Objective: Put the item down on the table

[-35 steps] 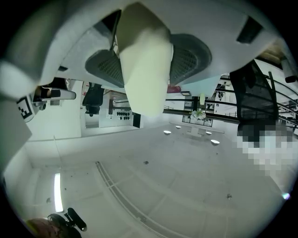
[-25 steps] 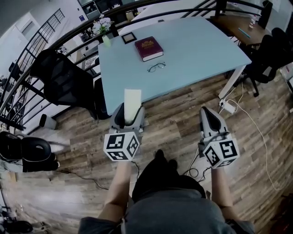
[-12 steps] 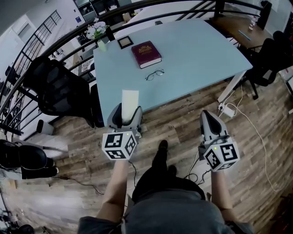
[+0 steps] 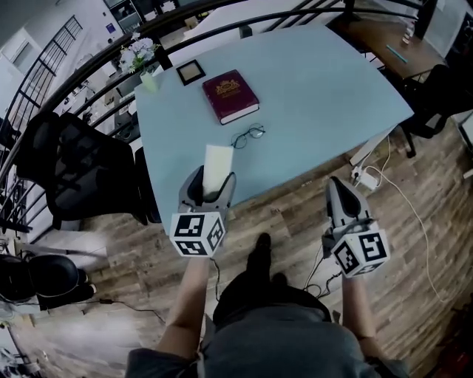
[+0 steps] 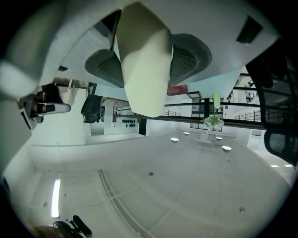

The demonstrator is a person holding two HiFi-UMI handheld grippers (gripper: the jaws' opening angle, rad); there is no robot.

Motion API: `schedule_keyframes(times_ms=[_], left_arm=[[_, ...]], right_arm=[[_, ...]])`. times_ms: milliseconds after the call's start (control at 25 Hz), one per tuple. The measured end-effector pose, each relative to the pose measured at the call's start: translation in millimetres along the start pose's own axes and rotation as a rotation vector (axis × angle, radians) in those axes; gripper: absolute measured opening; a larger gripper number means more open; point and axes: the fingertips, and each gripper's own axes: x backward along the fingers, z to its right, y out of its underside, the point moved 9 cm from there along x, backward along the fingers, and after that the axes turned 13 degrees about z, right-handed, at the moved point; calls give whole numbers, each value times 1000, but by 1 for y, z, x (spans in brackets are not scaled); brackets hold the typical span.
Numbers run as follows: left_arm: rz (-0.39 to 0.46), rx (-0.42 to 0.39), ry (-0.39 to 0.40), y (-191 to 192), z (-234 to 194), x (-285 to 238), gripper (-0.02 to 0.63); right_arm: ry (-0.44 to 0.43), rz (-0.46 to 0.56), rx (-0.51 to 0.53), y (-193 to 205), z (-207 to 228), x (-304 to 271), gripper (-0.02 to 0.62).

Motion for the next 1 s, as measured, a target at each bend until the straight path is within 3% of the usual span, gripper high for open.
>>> schedule_keyframes(times_ms=[320, 1000], left_arm=[[-92, -36, 137, 23, -9, -65, 310], [-324, -152, 526, 82, 31, -157, 310]], right_arm=[[93, -32, 12, 10, 15, -31, 5], [253, -56, 38, 16, 38, -54, 5]])
